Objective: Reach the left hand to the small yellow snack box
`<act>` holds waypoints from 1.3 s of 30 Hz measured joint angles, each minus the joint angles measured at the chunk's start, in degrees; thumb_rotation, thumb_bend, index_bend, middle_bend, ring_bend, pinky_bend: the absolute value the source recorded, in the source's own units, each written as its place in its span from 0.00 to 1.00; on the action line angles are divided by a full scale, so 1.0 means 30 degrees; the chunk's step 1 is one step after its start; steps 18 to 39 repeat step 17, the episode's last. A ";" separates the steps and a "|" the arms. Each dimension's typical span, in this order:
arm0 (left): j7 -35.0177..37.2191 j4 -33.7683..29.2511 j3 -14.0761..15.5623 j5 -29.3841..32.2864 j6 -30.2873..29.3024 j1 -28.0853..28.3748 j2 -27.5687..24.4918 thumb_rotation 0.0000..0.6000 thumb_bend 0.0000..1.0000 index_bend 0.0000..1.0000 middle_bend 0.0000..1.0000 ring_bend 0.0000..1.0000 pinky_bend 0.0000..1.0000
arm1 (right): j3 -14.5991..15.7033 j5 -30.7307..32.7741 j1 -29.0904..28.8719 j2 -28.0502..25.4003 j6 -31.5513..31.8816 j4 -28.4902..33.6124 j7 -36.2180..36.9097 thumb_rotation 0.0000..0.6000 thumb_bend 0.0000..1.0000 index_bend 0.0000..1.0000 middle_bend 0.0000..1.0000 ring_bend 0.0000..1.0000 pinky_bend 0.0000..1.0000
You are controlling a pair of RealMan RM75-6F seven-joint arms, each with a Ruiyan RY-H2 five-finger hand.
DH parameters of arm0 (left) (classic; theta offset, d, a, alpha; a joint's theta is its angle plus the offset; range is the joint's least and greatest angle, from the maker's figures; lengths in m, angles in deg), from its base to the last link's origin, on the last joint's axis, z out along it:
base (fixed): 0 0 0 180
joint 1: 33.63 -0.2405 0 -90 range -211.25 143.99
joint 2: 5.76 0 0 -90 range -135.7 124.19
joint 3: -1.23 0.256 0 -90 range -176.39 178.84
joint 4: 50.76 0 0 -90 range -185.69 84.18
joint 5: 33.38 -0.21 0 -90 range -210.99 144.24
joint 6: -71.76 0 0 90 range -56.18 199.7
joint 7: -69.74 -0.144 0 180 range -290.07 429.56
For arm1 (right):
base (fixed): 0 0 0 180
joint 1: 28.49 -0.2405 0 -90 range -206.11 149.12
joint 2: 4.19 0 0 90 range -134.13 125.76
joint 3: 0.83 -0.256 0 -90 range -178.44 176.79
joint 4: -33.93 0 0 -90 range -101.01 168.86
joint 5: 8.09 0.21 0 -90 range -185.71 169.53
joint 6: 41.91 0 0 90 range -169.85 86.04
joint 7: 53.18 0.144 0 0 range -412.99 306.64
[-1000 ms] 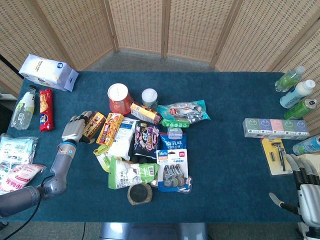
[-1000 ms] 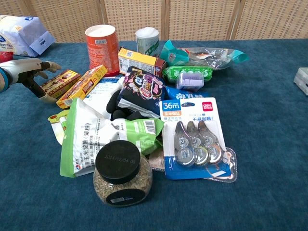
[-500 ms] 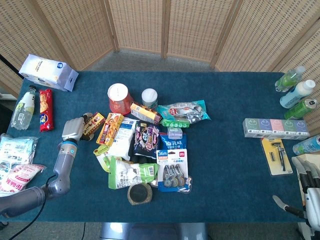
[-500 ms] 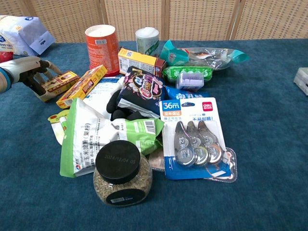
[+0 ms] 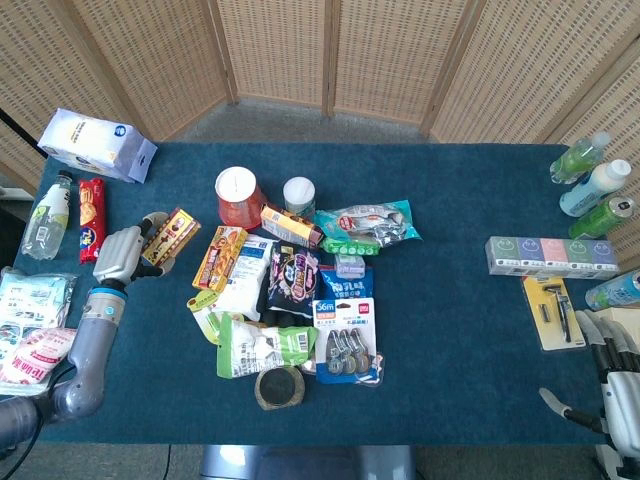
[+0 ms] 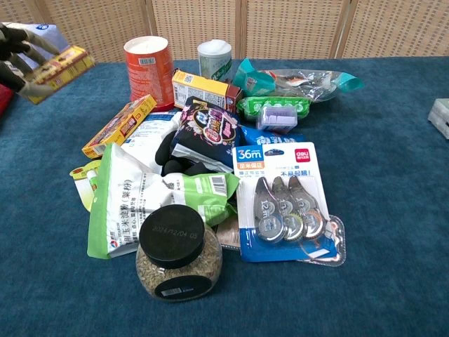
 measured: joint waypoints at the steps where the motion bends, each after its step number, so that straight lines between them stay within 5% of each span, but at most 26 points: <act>1: 0.0546 -0.0686 -0.0076 -0.0715 -0.0416 -0.0357 -0.0510 1.00 0.45 0.48 0.53 0.71 0.49 | -0.0017 0.0007 -0.0058 0.0099 -0.0085 -0.0078 0.0029 0.99 0.15 0.00 0.00 0.00 0.00; 7: 0.2775 -0.3036 -0.0543 -0.4035 -0.2373 -0.1614 -0.2220 1.00 0.45 0.49 0.54 0.71 0.48 | -0.0158 0.0201 -0.0448 0.0778 -0.0642 -0.0668 0.0166 0.99 0.15 0.00 0.00 0.00 0.00; 16: 0.5804 -0.3463 -0.1150 -0.7210 -0.4092 -0.2109 -0.2136 1.00 0.43 0.49 0.54 0.71 0.46 | -0.0156 0.0363 -0.0424 0.1018 -0.0577 -0.1096 0.0519 0.99 0.15 0.00 0.00 0.00 0.00; 39: 0.5969 -0.3417 -0.1151 -0.7383 -0.4166 -0.2132 -0.2059 1.00 0.43 0.49 0.54 0.71 0.46 | -0.0160 0.0409 -0.0425 0.1007 -0.0598 -0.1142 0.0532 0.99 0.15 0.00 0.00 0.00 0.00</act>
